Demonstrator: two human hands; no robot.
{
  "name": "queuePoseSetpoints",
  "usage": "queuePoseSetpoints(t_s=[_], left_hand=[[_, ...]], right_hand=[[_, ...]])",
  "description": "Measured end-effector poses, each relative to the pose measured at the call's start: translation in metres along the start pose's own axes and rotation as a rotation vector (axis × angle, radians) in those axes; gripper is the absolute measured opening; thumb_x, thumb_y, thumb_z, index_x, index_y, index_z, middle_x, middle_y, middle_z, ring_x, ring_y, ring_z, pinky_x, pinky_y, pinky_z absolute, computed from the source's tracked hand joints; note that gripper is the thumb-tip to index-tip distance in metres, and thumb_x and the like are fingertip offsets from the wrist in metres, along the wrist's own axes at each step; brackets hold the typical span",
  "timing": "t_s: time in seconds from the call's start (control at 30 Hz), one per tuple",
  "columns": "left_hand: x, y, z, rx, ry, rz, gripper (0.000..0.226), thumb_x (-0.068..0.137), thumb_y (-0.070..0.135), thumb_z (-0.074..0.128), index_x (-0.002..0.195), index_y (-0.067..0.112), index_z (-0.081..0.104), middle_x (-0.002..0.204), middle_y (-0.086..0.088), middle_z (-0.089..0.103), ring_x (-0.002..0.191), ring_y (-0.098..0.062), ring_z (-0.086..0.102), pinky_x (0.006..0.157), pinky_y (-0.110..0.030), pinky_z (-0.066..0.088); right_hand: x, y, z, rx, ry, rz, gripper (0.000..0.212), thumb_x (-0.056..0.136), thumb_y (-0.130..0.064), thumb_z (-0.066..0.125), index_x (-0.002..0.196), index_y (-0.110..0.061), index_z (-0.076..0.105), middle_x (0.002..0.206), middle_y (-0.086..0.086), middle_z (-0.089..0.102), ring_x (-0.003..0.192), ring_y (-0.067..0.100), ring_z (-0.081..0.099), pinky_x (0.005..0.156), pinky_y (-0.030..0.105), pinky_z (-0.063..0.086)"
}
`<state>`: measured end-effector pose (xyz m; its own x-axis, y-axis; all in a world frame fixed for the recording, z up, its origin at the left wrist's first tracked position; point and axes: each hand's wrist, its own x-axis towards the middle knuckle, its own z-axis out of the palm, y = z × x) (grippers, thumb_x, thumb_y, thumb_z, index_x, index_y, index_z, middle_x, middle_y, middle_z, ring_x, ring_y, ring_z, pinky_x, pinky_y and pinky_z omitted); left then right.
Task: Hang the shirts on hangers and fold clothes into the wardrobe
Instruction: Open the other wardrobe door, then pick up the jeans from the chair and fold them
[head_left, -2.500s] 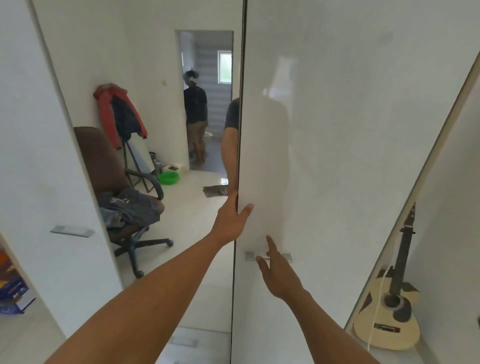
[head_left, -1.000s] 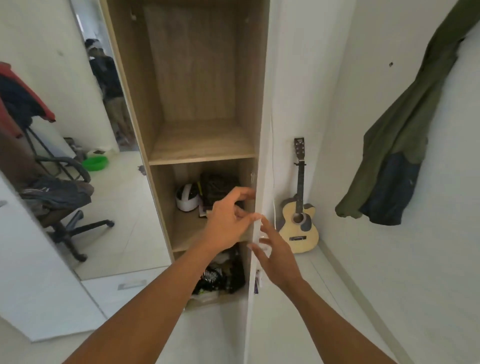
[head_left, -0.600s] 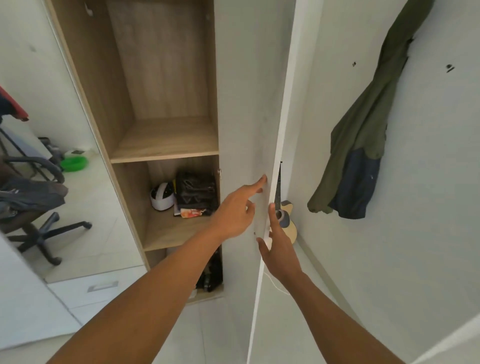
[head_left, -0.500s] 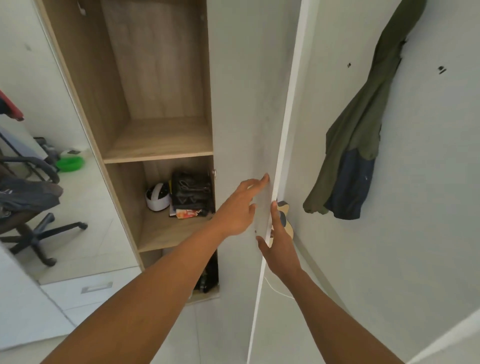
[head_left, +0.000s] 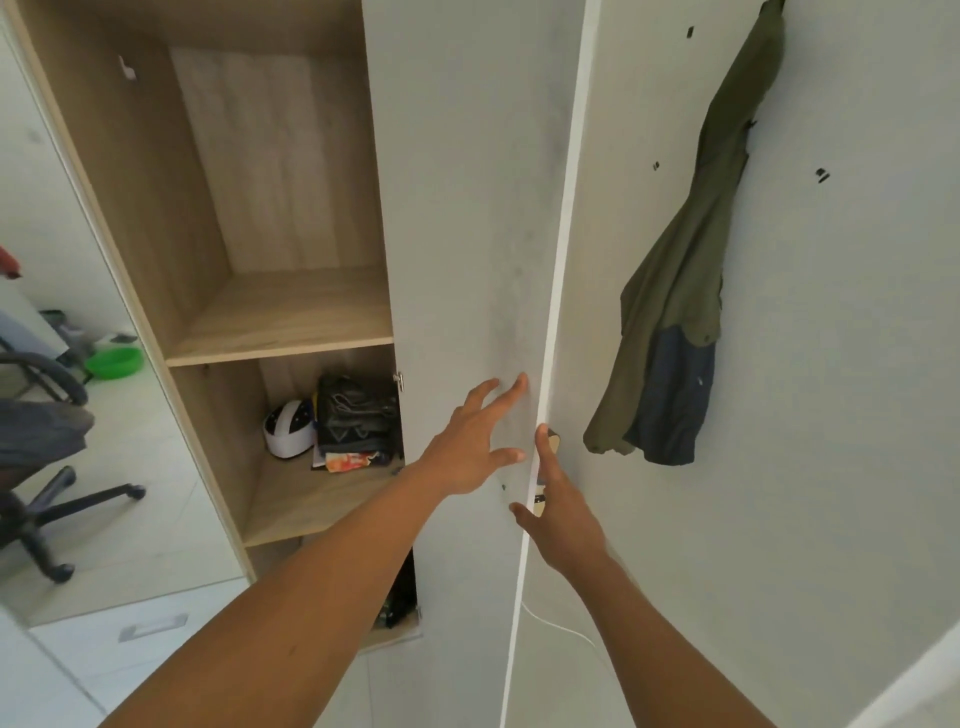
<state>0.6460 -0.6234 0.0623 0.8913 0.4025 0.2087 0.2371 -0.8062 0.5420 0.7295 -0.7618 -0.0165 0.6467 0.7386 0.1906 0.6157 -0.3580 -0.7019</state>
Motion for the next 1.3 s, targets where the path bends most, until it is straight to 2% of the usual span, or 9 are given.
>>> queuePoseSetpoints(t_s=[0.1, 0.2, 0.3, 0.4, 0.53, 0.7, 0.93, 1.17, 1.3], left_hand=[[-0.009, 0.003, -0.007, -0.026, 0.025, 0.003, 0.085, 0.093, 0.037, 0.065, 0.152, 0.053, 0.006, 0.164, 0.015, 0.006, 0.148, -0.021, 0.026, 0.114, -0.040, 0.034], [-0.035, -0.012, -0.008, -0.072, 0.040, -0.044, 0.077, 0.094, 0.044, 0.061, 0.155, 0.046, 0.013, 0.163, 0.013, 0.014, 0.143, -0.020, 0.035, 0.114, -0.043, 0.039], [-0.076, -0.053, -0.003, -0.065, 0.011, -0.184, 0.082, 0.092, 0.049, 0.063, 0.155, 0.044, 0.011, 0.163, 0.010, 0.019, 0.144, -0.019, 0.034, 0.114, -0.047, 0.037], [-0.132, -0.098, -0.004, -0.043, -0.032, -0.360, 0.086, 0.090, 0.050, 0.065, 0.157, 0.038, 0.012, 0.160, 0.006, 0.028, 0.141, -0.021, 0.038, 0.113, -0.047, 0.037], [-0.230, -0.153, -0.016, -0.003, 0.006, -0.609, 0.082, 0.089, 0.044, 0.067, 0.155, 0.034, 0.019, 0.149, 0.000, 0.044, 0.134, -0.022, 0.047, 0.109, -0.037, 0.040], [-0.363, -0.216, -0.043, 0.055, 0.077, -0.922, 0.083, 0.088, 0.057, 0.063, 0.156, 0.031, 0.021, 0.158, 0.003, 0.033, 0.142, -0.018, 0.038, 0.111, -0.038, 0.038], [-0.565, -0.275, -0.107, 0.060, 0.246, -1.288, 0.080, 0.089, 0.059, 0.060, 0.154, 0.030, 0.024, 0.157, 0.001, 0.034, 0.139, -0.019, 0.041, 0.108, -0.037, 0.041], [-0.756, -0.321, -0.193, -0.051, 0.485, -1.525, 0.081, 0.086, 0.054, 0.066, 0.153, 0.025, 0.032, 0.151, -0.003, 0.041, 0.133, -0.021, 0.047, 0.108, -0.039, 0.042], [-0.841, -0.334, -0.239, -0.014, 0.592, -1.630, 0.082, 0.070, 0.070, 0.059, 0.140, 0.030, 0.045, 0.140, 0.000, 0.051, 0.129, -0.024, 0.051, 0.101, -0.042, 0.047]], right_hand=[[-0.009, -0.002, 0.004, 0.094, 0.098, 0.072, 0.080, 0.097, -0.036, 0.061, 0.155, -0.044, 0.006, 0.143, -0.010, 0.048, 0.100, 0.005, 0.061, 0.066, 0.008, 0.048], [-0.035, -0.009, 0.029, 0.134, 0.215, 0.137, 0.070, 0.094, -0.046, 0.059, 0.152, -0.040, 0.020, 0.131, -0.011, 0.054, 0.098, 0.010, 0.063, 0.077, 0.024, 0.058], [-0.062, -0.008, 0.075, 0.029, 0.096, 0.069, 0.058, 0.095, -0.048, 0.057, 0.147, -0.040, 0.034, 0.106, -0.019, 0.056, 0.077, 0.004, 0.060, 0.071, 0.014, 0.053], [-0.077, -0.018, 0.118, -0.033, -0.163, -0.001, 0.047, 0.097, -0.046, 0.056, 0.141, -0.034, 0.047, 0.107, -0.018, 0.058, 0.082, -0.001, 0.058, 0.077, 0.010, 0.047], [-0.088, -0.053, 0.181, -0.081, -0.468, -0.106, 0.051, 0.097, -0.042, 0.057, 0.144, -0.025, 0.046, 0.137, -0.003, 0.057, 0.122, 0.013, 0.055, 0.100, 0.027, 0.045], [-0.111, -0.131, 0.266, -0.154, -0.701, -0.247, 0.058, 0.097, -0.048, 0.055, 0.148, -0.023, 0.040, 0.149, -0.001, 0.045, 0.137, 0.017, 0.043, 0.109, 0.033, 0.039], [-0.166, -0.287, 0.398, -0.174, -0.953, -0.558, 0.058, 0.097, -0.048, 0.055, 0.149, -0.028, 0.036, 0.147, -0.002, 0.043, 0.137, 0.016, 0.041, 0.107, 0.033, 0.040], [-0.261, -0.465, 0.525, -0.183, -1.066, -0.841, 0.056, 0.096, -0.046, 0.056, 0.147, -0.030, 0.038, 0.141, -0.005, 0.048, 0.132, 0.013, 0.046, 0.104, 0.031, 0.042], [-0.312, -0.552, 0.584, -0.156, -1.131, -0.972, 0.056, 0.096, -0.045, 0.057, 0.146, -0.029, 0.040, 0.140, -0.004, 0.048, 0.132, 0.014, 0.045, 0.104, 0.032, 0.043]])
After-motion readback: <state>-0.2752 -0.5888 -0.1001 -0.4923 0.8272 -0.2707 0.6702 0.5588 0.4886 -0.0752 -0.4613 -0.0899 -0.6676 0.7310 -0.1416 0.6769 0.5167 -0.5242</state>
